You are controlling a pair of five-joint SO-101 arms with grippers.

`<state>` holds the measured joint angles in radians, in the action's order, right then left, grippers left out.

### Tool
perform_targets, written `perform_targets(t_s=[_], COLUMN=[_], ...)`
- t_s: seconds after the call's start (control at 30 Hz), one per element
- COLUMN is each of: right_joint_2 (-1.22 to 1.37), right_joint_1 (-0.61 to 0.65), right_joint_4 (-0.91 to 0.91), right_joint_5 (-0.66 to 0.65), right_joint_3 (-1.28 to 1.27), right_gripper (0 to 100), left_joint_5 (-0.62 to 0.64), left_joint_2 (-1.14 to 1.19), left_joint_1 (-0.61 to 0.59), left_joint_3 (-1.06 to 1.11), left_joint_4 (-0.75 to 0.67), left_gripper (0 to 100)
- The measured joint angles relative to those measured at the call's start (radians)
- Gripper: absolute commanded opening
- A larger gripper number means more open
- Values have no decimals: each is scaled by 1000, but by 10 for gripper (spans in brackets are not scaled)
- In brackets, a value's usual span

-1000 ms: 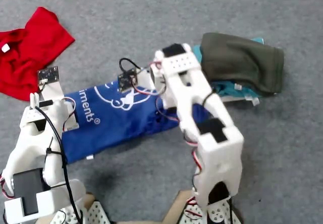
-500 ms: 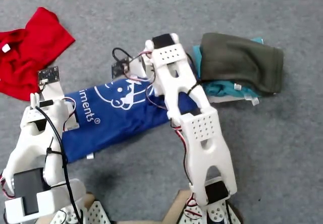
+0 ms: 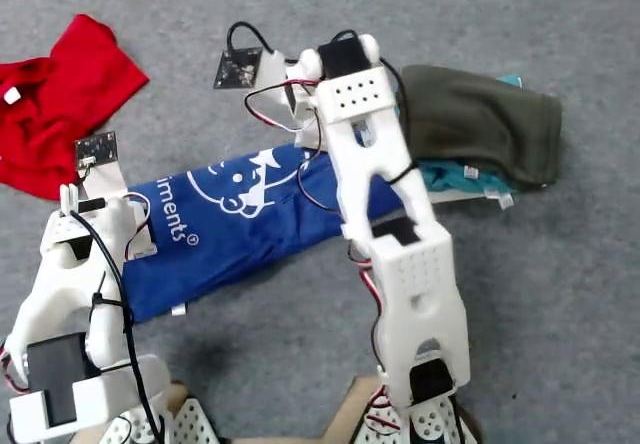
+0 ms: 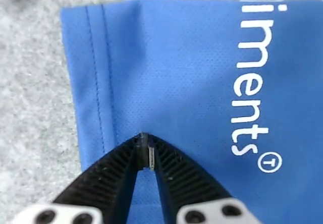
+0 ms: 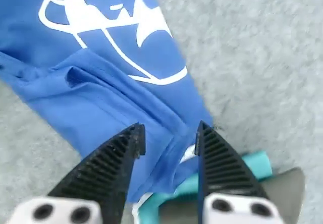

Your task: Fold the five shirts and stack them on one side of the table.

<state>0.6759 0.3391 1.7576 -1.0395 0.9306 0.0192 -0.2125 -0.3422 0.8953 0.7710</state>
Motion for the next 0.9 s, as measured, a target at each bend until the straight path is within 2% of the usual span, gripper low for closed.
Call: perform_targets(t_s=[0.03, 0.07, 0.27, 0.37, 0.47, 0.57, 0.63, 0.77, 0.9], right_joint_2=[-41, -86, -422, -546, -617, -655, -669, -700, -709], right_joint_1=[0, 0, 2, 2, -26, -52, -68, -83, -83], right_joint_4=[0, 0, -44, -137, -201, -250, -264, -276, -279], right_joint_5=[11, 17, 32, 58, 60, 60, 60, 91, 103], right_joint_3=[-49, -109, -554, -772, -957, -1105, -1174, -1257, -1267], right_gripper=[5, 30, 15, 15, 15, 15, 15, 15, 15], left_joint_5=[0, 0, 0, 0, 0, -18, -32, -104, -153], left_joint_2=[0, 0, -3, -71, -203, -338, -371, -344, -215], left_joint_1=[0, 0, 0, 0, 0, -3, -49, -209, -298], left_joint_3=[0, 0, -3, -34, -115, -169, -172, -170, -170], left_joint_4=[0, 0, 18, 123, 285, 436, 470, 473, 430], left_gripper=[30, 30, 29, 32, 47, 159, 227, 232, 234])
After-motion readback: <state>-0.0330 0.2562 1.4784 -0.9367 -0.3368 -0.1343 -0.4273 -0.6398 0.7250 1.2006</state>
